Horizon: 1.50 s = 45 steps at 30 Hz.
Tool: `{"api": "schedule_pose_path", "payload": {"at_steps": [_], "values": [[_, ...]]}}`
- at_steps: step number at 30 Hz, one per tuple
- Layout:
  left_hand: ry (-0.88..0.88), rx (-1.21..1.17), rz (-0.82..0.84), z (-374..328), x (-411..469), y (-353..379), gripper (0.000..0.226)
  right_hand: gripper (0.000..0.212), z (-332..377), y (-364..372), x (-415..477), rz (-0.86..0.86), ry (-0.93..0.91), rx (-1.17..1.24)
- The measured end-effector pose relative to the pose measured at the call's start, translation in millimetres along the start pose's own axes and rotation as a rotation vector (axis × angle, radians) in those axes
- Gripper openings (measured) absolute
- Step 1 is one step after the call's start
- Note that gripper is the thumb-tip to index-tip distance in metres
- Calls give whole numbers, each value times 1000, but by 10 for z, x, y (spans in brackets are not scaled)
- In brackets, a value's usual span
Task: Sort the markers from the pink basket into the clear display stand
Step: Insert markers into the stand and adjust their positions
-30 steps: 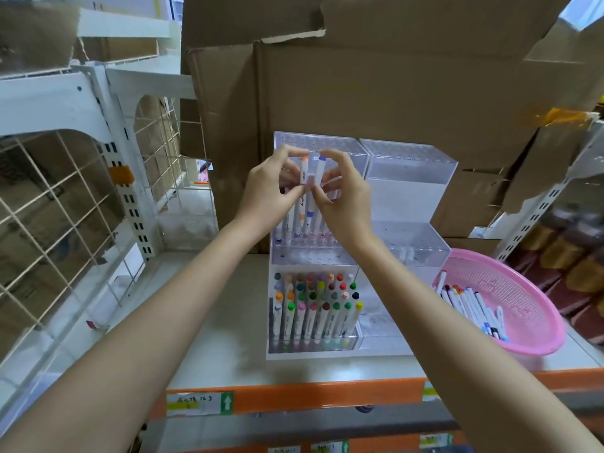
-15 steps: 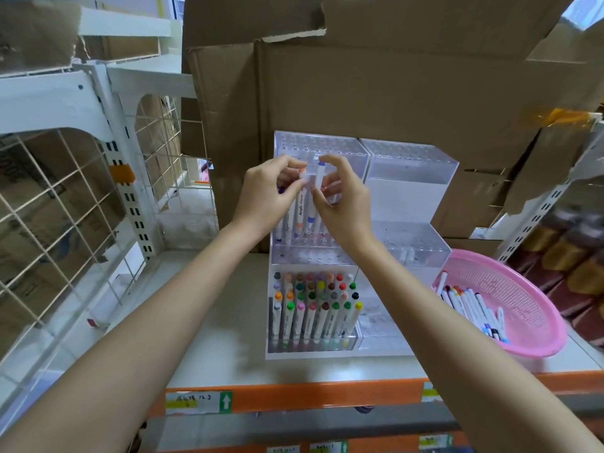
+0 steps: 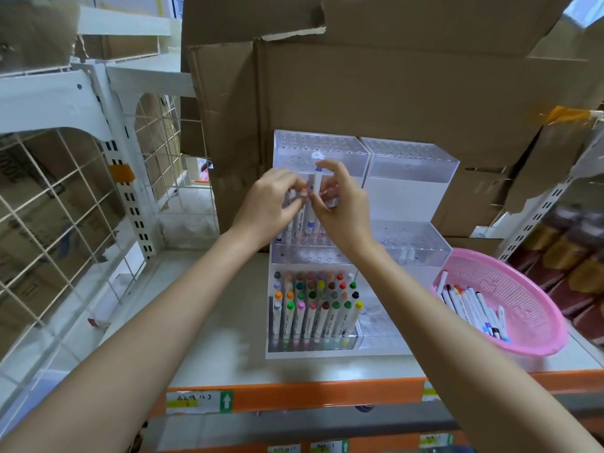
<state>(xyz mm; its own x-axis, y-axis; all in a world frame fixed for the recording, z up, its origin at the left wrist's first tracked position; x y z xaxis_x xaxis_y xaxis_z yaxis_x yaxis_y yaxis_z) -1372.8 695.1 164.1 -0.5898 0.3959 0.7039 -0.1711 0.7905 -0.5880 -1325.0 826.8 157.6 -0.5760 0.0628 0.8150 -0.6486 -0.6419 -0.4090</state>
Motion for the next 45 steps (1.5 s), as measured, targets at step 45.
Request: {"api": "schedule_pose_path", "payload": {"at_steps": [45], "values": [[151, 323, 49, 31, -253, -124, 43, 39, 25, 11, -96, 178, 58, -65]]}}
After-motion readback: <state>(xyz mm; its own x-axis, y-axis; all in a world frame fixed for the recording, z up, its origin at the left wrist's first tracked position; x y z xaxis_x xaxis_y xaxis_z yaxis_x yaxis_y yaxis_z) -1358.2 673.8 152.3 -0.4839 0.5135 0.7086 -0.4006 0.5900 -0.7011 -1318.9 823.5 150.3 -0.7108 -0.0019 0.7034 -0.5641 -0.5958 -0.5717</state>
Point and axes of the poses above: each hand's wrist, its own x-axis towards the middle knuckle, its own y-axis out of the palm, z = x × y, the point moved 4 cm from there along x, towards the middle knuckle, and after that the axes turned 9 degrees about -y, right-handed, at the moved point
